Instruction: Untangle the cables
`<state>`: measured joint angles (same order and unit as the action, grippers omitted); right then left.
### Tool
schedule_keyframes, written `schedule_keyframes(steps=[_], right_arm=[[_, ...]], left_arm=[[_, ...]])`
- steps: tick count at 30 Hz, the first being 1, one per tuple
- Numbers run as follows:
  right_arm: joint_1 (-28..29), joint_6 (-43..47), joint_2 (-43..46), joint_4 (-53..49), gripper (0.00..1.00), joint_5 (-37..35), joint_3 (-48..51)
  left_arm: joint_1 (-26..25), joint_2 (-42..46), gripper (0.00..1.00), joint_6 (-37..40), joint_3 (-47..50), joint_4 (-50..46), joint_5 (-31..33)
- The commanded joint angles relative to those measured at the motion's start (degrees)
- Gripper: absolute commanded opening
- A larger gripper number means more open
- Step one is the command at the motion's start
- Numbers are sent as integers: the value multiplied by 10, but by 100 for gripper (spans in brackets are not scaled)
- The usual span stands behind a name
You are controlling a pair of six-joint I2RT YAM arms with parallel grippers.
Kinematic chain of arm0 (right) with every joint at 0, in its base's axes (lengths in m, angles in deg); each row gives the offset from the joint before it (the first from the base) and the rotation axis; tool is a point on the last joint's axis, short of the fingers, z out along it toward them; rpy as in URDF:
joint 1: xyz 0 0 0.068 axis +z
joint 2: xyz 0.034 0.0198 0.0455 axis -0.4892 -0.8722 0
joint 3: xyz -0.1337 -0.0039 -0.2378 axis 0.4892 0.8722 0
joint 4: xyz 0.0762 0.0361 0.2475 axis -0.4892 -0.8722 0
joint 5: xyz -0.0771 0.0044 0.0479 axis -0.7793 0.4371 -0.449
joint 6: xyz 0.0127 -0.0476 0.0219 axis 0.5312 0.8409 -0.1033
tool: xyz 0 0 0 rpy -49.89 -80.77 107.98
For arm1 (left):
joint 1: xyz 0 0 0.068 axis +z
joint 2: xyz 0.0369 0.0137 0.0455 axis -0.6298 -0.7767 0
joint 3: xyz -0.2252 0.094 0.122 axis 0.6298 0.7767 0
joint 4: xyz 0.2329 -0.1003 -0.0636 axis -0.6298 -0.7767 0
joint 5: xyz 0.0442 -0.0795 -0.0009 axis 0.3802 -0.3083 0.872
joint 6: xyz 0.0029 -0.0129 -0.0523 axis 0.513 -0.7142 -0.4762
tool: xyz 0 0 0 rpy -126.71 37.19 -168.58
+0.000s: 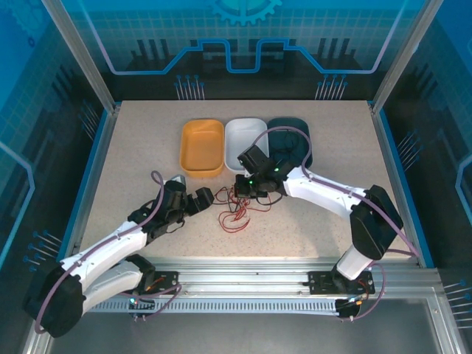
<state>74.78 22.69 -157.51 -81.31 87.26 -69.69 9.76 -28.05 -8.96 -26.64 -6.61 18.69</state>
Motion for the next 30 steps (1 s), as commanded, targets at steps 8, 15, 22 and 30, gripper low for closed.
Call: schedule_keyframes(steps=[8, 15, 22, 30], right_arm=[[21, 44, 42, 32, 2, 33, -40], [43, 99, 53, 35, 1, -2, -72], [65, 164, 51, 22, 1, -30, -135], [81, 246, 33, -52, 0, -83, -233]], left_arm=[[3, -5, 99, -1, -13, 5, -8], [4, -2, 99, -1, -10, 4, -2], [4, 4, 99, 0, -8, 2, 0], [5, 22, 99, -1, -2, -6, 10]])
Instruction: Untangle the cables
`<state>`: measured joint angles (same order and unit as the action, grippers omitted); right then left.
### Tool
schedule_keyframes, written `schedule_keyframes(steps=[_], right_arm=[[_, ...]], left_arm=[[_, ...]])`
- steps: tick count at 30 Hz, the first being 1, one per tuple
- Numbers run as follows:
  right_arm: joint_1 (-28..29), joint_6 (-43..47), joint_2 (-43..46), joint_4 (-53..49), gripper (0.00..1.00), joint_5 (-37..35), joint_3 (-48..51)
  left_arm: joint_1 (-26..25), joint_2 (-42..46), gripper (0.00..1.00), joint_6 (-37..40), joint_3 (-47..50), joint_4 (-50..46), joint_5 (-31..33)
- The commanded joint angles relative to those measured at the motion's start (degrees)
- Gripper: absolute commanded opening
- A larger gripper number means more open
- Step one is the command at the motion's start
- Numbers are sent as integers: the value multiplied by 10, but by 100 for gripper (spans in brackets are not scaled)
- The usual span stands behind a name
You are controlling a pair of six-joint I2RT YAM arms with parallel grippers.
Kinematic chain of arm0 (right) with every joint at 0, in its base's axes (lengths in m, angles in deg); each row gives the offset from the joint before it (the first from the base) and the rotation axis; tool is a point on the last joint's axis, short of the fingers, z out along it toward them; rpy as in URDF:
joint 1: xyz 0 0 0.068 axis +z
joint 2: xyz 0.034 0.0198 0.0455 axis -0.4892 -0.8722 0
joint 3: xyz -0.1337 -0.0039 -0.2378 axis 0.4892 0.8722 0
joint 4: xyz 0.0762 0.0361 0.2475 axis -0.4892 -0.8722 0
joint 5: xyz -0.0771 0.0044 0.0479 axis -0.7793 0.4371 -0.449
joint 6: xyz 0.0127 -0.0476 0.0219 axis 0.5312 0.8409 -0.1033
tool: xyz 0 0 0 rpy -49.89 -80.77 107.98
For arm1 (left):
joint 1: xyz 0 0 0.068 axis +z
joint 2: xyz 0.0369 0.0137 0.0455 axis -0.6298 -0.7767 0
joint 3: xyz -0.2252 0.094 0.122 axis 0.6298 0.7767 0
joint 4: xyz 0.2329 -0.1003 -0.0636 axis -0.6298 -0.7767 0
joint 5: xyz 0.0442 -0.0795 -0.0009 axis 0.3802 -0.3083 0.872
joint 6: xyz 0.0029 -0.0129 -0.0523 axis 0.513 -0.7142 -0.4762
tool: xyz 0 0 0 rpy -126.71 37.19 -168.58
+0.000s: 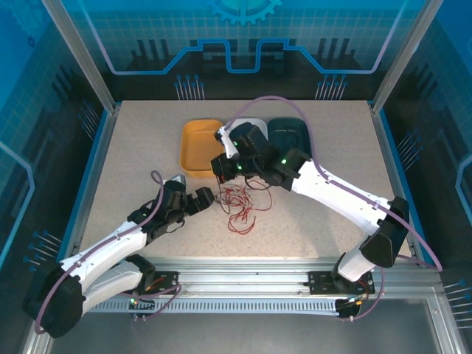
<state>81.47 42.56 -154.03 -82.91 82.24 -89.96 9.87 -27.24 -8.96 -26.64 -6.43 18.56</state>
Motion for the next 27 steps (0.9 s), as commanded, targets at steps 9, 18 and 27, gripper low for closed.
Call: schedule_keyframes(steps=[9, 18, 27], right_arm=[[31, 103, 15, -56, 0, -88, -71], [42, 145, 43, -64, 0, -137, -98], [47, 191, 45, -72, 0, -182, -154]], left_arm=[[8, 17, 99, -3, 0, -6, 12], [8, 15, 99, -6, 1, -2, 10], [9, 13, 99, -7, 3, 0, 7]])
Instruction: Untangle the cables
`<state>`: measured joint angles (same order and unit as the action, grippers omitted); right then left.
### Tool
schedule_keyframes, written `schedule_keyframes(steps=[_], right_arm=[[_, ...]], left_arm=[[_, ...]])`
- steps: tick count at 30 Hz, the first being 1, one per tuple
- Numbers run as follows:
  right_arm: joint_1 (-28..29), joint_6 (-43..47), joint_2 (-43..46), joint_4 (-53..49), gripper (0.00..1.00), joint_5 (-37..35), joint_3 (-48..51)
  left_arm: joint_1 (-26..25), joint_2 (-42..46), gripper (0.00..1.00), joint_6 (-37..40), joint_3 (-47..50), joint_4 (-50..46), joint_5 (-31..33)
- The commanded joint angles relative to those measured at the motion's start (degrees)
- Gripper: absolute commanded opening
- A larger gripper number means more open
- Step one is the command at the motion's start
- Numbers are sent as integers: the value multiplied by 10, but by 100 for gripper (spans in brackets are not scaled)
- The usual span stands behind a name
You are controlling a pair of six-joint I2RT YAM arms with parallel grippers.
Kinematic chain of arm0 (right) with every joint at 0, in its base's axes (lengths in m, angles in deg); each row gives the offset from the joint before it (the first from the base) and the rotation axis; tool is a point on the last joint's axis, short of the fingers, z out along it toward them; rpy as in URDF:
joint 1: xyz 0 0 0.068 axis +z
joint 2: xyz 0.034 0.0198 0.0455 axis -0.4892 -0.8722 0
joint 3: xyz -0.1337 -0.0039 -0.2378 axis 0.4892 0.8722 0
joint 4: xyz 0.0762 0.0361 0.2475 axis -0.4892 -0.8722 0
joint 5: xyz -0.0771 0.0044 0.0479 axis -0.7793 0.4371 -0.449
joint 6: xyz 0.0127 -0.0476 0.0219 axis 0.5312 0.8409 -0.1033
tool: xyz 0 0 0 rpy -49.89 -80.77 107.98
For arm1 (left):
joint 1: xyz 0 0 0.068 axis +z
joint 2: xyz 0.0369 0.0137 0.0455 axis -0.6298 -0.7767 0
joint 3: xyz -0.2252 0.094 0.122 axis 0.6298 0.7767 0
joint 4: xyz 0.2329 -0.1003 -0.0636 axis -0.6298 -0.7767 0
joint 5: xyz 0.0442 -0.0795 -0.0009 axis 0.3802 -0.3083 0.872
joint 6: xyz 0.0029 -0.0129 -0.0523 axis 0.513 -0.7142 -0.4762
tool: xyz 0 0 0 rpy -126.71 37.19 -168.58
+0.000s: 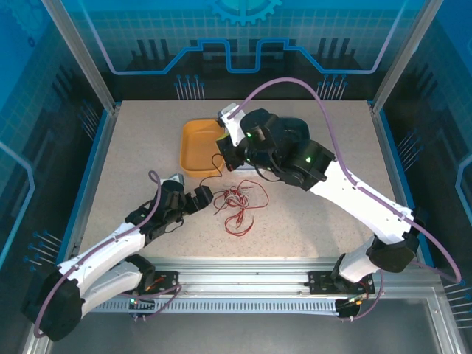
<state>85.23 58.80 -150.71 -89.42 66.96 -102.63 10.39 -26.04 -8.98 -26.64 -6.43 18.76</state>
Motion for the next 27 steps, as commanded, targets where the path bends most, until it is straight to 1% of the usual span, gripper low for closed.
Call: schedule_keyframes(steps=[1, 10, 15, 18, 21, 27], right_arm=[[10, 34, 11, -9, 0, -35, -35], [12, 55, 9, -20, 0, -83, -70], [12, 57, 10, -30, 0, -112, -72], [12, 58, 12, -34, 0, -124, -72], [12, 62, 17, -33, 0, -138, -73], [12, 75, 27, -42, 0, -172, -97]], left_arm=[[4, 3, 99, -7, 4, 0, 6], [7, 14, 99, -7, 9, 0, 4], [7, 61, 99, 40, 35, 113, -81], [7, 93, 99, 72, 36, 132, -106], [7, 121, 99, 104, 28, 128, -118], [7, 175, 99, 138, 26, 124, -115]])
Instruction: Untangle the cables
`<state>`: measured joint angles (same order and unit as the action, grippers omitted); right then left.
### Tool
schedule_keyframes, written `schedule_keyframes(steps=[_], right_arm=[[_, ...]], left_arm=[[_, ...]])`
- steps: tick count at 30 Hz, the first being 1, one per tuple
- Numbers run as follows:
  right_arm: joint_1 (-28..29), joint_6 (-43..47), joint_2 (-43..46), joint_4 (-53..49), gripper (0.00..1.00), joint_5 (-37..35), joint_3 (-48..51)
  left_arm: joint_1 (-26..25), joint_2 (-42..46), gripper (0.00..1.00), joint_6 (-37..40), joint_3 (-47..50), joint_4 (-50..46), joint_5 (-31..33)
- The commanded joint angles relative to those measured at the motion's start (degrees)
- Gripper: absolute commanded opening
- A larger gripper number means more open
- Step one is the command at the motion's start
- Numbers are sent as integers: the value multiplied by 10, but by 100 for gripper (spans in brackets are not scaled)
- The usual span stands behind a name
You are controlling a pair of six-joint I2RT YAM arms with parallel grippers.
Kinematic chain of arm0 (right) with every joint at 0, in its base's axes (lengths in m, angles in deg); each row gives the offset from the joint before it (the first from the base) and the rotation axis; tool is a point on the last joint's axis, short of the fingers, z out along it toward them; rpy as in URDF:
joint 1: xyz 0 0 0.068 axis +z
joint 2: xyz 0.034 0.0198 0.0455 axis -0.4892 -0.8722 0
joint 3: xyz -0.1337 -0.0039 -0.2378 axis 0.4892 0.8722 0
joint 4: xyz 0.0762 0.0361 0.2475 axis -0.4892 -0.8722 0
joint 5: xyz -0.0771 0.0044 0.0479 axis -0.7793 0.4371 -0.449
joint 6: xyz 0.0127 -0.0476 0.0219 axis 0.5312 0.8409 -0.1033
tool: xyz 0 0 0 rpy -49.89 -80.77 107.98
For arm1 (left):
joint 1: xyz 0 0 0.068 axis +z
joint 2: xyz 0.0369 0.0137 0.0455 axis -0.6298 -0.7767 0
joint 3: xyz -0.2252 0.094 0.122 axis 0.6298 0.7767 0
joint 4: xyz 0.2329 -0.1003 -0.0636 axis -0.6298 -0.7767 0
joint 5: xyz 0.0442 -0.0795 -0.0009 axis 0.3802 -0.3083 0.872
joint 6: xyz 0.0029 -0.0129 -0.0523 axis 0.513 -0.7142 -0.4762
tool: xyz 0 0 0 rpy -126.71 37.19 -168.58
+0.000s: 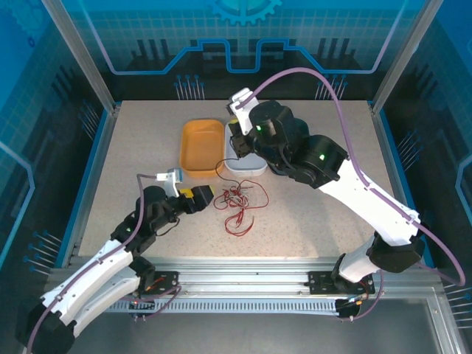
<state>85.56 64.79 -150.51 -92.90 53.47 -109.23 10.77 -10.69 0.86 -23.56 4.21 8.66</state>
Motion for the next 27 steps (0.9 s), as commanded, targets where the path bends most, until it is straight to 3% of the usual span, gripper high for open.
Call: schedule_keyframes(steps=[1, 10, 21, 27], right_arm=[[9, 18, 27, -9, 0, -44, -35], [9, 54, 58, -7, 0, -72, -72], [11, 114, 103, 40, 0, -43, -53], [20, 173, 70, 50, 0, -110, -70]], left_arm=[[3, 28, 99, 42, -3, 20, -12], [4, 64, 99, 25, 17, 13, 38], [4, 62, 99, -5, 30, 1, 76], [4, 62, 99, -12, 30, -8, 79]])
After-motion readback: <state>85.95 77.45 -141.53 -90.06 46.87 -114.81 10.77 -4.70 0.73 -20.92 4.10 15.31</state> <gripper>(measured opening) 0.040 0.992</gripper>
